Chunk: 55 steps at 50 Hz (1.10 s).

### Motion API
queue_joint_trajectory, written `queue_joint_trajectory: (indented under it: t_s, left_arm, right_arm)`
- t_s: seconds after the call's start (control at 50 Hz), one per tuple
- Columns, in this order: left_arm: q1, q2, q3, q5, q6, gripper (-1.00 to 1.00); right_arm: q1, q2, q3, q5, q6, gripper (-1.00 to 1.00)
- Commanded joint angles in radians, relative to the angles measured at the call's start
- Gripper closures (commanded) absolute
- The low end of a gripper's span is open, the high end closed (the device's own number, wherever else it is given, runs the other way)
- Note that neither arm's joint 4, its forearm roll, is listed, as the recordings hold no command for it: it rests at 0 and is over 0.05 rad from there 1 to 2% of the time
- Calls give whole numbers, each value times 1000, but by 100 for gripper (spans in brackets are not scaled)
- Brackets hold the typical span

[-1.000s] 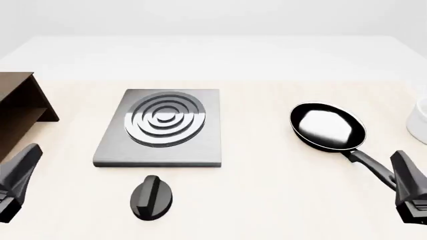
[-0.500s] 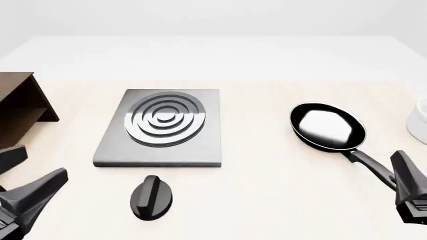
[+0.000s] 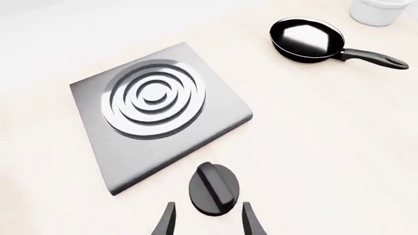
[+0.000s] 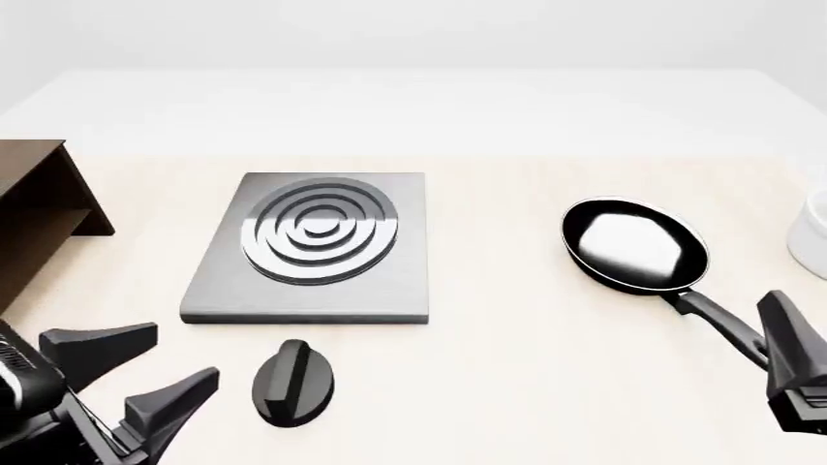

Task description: Turn on the stove and put the frying pan on it.

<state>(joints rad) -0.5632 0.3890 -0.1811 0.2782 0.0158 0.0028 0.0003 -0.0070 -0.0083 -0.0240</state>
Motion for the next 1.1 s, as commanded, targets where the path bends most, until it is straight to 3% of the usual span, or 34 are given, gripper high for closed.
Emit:
queue_joint_trajectory:
  t_s: [0.02,0.64,1.1]
  left_arm:
    - [-29,124,66,-154,-33,-100]
    - [-103,427,163,-504,-65,-100]
    - [-136,676,181,-750,-83,-100]
  right_arm:
    - [-3,1,0,0,6,-100]
    - [-4,0,-1,-1,5,-100]
    - [-3,0,-1,-6,2,-100]
